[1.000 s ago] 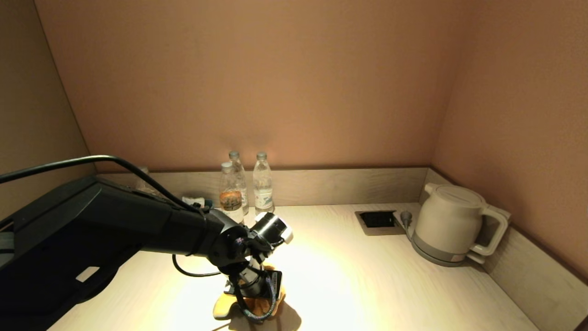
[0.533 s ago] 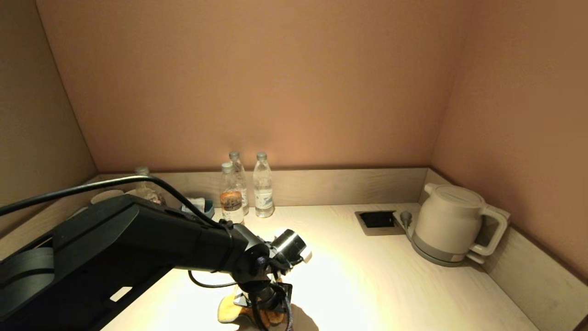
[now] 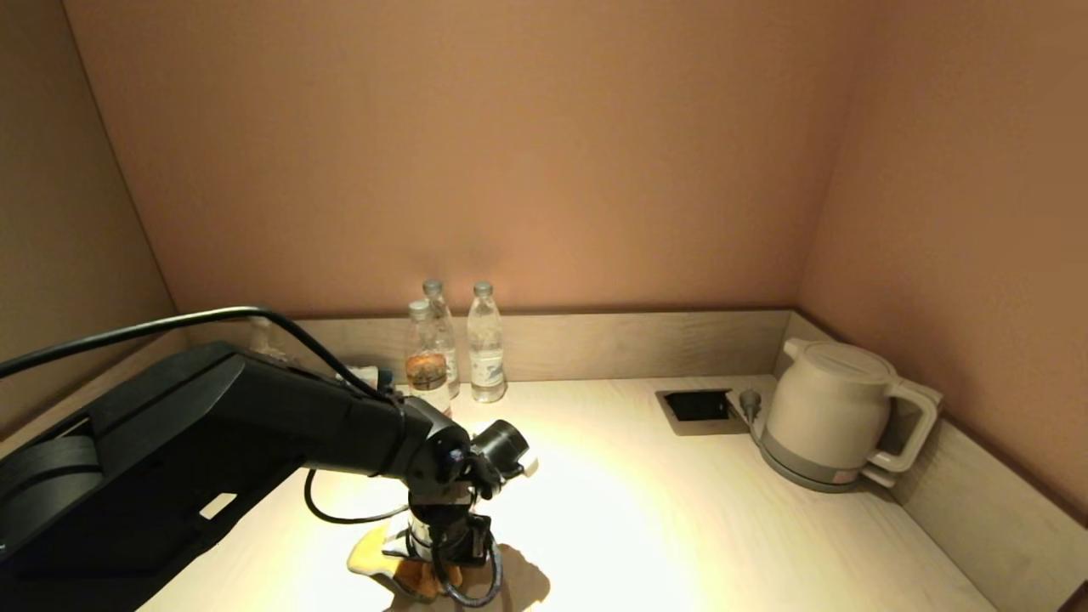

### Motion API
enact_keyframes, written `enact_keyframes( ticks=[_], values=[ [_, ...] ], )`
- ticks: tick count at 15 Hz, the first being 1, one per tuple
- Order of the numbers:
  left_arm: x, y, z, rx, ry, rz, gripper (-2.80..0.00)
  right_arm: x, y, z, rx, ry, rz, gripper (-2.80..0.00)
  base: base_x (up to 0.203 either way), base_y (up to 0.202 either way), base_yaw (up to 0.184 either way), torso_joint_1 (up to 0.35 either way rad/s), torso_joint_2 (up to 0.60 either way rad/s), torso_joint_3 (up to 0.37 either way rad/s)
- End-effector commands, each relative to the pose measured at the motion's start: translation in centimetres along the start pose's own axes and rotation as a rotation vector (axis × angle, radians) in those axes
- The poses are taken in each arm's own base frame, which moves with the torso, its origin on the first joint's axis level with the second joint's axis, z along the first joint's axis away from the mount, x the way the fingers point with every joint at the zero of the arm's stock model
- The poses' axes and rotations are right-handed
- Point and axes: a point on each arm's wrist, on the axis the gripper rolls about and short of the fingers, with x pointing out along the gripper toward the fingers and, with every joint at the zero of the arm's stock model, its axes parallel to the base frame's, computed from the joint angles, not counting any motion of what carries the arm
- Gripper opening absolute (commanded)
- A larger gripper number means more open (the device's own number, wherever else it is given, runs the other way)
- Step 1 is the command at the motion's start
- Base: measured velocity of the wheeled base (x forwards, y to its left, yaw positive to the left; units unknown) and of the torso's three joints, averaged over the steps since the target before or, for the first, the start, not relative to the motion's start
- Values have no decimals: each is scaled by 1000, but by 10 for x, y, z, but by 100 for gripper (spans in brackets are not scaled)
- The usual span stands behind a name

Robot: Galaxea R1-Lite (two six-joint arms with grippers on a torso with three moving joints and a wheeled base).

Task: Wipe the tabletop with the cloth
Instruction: Sweep the stains on the table

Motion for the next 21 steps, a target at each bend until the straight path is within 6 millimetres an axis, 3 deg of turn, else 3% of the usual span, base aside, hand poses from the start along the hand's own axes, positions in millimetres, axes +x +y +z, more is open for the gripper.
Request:
enact_keyframes(
  ticks=[1,3,5,7,9,11,14,18,21],
  values=[
    [3,11,6,-32,6,15,-280,0,0,0,0,1,0,-280,0,0,0,0,0,0],
    [6,29,8,-64,29,39,-280,0,0,0,0,1,0,-280,0,0,0,0,0,0],
    [-7,42,-2,-63,39,40,-280,0,0,0,0,1,0,-280,0,0,0,0,0,0],
    [-17,42,-12,-47,43,30,-280,0,0,0,0,1,0,-280,0,0,0,0,0,0],
    [-41,34,-37,-12,27,2,-280,0,0,0,0,1,0,-280,0,0,0,0,0,0],
    [-49,31,-45,-7,21,-10,-280,0,0,0,0,1,0,-280,0,0,0,0,0,0],
    [-69,2,-69,66,-15,-66,-280,0,0,0,0,1,0,-280,0,0,0,0,0,0],
    [-94,-23,-77,96,-23,-196,-280,0,0,0,0,1,0,-280,0,0,0,0,0,0],
    [-98,-33,-74,95,-40,-232,-280,0,0,0,0,1,0,-280,0,0,0,0,0,0]
  ],
)
